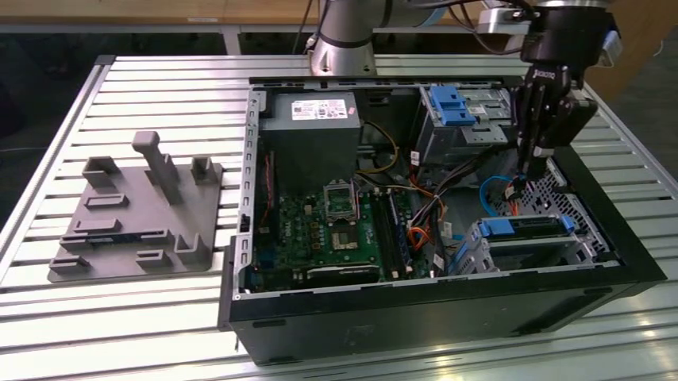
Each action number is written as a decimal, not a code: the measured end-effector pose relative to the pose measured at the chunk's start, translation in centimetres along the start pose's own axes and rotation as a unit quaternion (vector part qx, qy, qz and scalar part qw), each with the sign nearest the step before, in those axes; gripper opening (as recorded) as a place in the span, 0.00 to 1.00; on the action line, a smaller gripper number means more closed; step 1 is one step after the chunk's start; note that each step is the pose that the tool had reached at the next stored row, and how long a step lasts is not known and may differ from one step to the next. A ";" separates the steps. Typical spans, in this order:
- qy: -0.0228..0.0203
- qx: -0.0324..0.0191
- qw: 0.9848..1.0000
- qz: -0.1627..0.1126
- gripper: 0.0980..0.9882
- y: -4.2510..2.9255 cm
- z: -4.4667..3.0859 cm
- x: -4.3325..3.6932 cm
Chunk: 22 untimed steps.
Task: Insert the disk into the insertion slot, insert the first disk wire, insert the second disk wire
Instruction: 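Insert the first disk wire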
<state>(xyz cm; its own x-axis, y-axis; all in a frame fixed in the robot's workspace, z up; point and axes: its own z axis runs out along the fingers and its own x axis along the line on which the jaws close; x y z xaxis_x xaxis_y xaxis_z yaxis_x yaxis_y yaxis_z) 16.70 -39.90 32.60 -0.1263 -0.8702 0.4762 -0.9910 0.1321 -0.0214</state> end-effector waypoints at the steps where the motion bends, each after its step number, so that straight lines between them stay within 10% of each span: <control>1: 0.001 0.000 1.000 0.000 0.22 0.00 0.01 -0.07; 22: 0.005 0.000 1.000 0.000 0.07 0.01 0.09 -0.68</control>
<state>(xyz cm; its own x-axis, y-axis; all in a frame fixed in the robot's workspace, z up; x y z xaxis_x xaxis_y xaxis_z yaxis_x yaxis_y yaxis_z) 16.76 -39.36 32.20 -0.1259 -0.8650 0.4857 -0.9910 0.1319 -0.0221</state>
